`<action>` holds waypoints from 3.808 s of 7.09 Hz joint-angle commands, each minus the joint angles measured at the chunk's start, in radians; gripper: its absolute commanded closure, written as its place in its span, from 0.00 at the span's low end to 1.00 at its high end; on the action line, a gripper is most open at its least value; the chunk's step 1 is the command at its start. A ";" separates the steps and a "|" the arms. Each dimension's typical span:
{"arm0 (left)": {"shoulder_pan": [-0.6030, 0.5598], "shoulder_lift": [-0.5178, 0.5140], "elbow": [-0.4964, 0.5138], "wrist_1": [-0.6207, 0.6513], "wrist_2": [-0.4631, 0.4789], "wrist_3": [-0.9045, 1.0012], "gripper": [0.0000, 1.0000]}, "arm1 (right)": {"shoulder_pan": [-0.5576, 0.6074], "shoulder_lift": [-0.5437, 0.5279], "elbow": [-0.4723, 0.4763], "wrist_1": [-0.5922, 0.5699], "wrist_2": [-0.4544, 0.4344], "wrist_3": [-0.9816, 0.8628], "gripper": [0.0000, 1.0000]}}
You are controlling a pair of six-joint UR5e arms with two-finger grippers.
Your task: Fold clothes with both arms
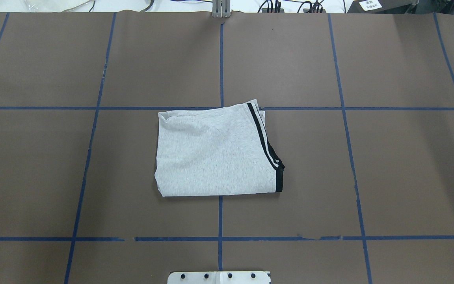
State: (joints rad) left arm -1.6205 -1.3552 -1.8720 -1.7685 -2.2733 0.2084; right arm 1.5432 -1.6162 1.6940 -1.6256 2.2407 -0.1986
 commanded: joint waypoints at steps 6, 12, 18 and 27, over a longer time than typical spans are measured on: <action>-0.001 0.025 -0.013 0.228 -0.023 0.017 0.00 | 0.071 -0.131 0.053 -0.002 0.102 -0.007 0.00; -0.002 0.028 -0.067 0.231 -0.023 0.016 0.00 | 0.069 -0.142 0.053 0.000 0.102 -0.007 0.00; -0.004 0.041 -0.067 0.238 -0.023 0.016 0.00 | 0.071 -0.137 0.110 0.000 0.077 0.001 0.00; -0.004 0.041 -0.075 0.236 -0.023 0.017 0.00 | 0.058 -0.142 0.136 0.004 0.065 0.024 0.00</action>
State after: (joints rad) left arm -1.6245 -1.3145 -1.9441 -1.5319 -2.2964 0.2251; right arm 1.6001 -1.7579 1.8290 -1.6220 2.3055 -0.1749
